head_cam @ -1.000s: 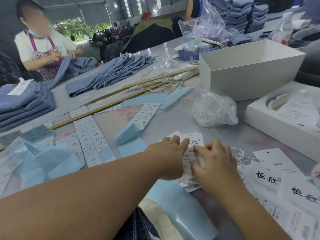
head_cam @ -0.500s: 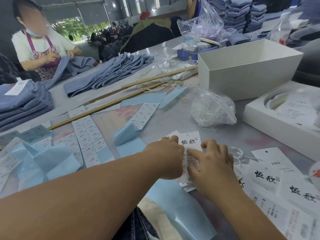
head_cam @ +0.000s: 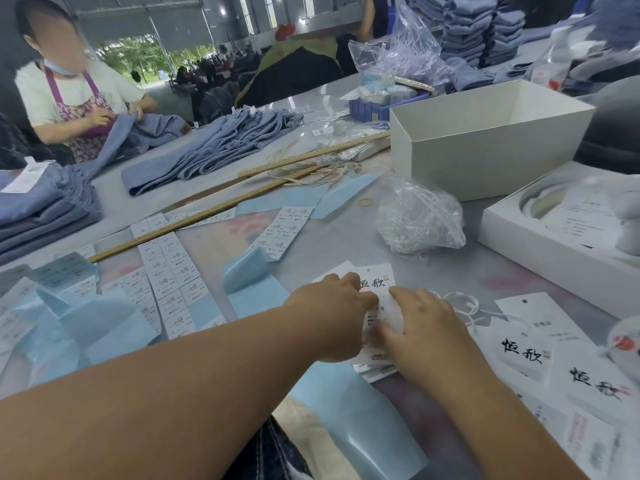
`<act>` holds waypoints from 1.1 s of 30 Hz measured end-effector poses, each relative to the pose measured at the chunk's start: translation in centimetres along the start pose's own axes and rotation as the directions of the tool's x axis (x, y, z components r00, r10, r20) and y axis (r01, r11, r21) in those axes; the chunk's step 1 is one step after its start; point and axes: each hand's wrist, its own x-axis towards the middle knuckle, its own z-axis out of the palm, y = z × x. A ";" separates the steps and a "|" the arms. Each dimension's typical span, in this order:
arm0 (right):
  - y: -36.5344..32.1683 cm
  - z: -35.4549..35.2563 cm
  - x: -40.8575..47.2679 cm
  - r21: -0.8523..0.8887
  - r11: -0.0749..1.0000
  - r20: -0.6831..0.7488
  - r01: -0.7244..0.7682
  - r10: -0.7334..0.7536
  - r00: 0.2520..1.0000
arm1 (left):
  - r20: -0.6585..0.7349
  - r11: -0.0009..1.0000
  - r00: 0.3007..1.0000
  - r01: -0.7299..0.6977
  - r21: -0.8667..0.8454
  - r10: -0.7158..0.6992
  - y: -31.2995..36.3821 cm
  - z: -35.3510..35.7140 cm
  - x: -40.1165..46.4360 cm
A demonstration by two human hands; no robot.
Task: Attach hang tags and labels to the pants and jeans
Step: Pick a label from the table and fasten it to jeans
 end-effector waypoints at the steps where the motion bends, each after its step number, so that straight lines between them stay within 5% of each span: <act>1: 0.1 -0.2 0.0 0.016 1.000 -0.005 -0.010 0.010 1.000 | 0.013 1.000 1.000 0.002 -0.002 -0.002 -0.1 0.1 0.0; 11: 1.0 -1.6 0.1 -0.077 0.985 -0.117 -0.157 0.148 0.982 | 0.033 1.000 0.999 -0.007 0.003 0.007 -0.3 0.3 0.2; 15: 1.6 -1.6 -0.1 -0.144 0.973 -0.034 -0.181 0.178 0.983 | 0.039 1.000 0.999 -0.007 0.006 0.007 -0.2 0.3 0.3; 24: 1.5 -1.0 0.1 0.106 0.986 -0.078 -0.131 0.139 0.987 | 0.058 1.000 0.998 0.000 0.017 -0.001 -0.2 0.3 0.2; 28: 1.5 -1.0 0.3 0.174 0.984 -0.202 -0.023 0.058 0.978 | 0.052 1.000 0.999 -0.005 0.028 0.003 -0.2 0.3 0.1; 33: 1.4 -1.7 0.5 0.451 0.886 -0.315 0.104 0.049 0.948 | -0.107 0.999 0.994 -0.038 0.003 0.038 0.3 -0.3 0.0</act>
